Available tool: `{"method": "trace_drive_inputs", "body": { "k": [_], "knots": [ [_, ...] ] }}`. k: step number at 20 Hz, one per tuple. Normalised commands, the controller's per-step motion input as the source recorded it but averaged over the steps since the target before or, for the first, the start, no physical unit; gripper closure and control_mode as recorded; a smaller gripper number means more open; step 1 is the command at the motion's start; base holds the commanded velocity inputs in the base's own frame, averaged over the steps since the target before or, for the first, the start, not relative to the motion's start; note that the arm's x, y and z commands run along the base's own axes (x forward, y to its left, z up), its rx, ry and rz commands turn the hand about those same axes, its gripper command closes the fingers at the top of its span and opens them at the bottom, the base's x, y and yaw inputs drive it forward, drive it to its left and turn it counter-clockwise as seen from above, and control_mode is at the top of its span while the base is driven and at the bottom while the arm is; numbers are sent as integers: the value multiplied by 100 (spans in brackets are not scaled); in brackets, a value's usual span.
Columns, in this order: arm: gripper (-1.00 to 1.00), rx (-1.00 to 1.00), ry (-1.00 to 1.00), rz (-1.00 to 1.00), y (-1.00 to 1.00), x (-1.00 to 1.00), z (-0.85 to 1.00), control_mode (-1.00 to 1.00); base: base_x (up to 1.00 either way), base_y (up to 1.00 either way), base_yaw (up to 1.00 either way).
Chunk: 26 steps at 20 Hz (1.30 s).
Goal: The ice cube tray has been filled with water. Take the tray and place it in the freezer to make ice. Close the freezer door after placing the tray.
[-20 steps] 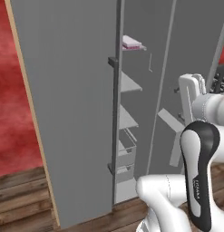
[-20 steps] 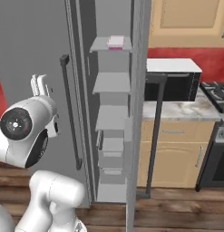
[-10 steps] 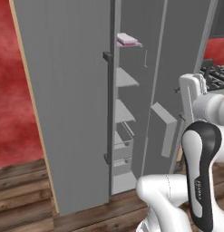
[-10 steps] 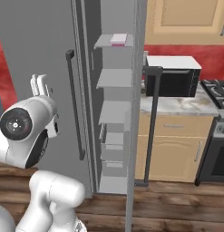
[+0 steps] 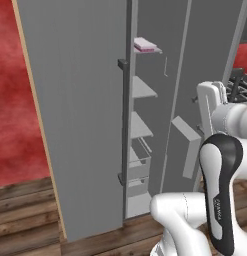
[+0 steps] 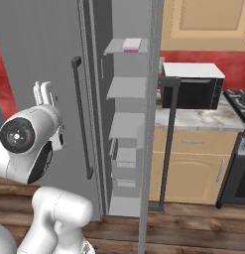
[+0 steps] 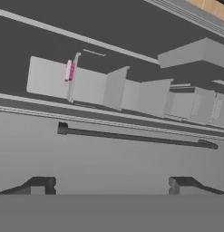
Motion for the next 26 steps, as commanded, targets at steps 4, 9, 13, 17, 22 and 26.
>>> {"method": "trace_drive_inputs", "body": {
  "k": [4, 9, 13, 17, 22, 26],
  "knots": [
    [-100, 0, 0, 0, 0, 0, 0, 100, 13, -3, 1],
    [-100, 0, 0, 0, 0, 3, 0, -100, 0, 0, 0],
    [-100, 0, 0, 0, 0, 0, -1, -100, 0, 0, 0],
    [-100, 0, -1, 0, -7, -1, 0, -100, 0, 0, 0],
    [-100, 0, -8, 0, -30, -48, 0, -100, 0, 0, 0],
    [-100, 0, -9, 0, -52, -76, 0, -100, 0, 0, 0]
  ]
}}
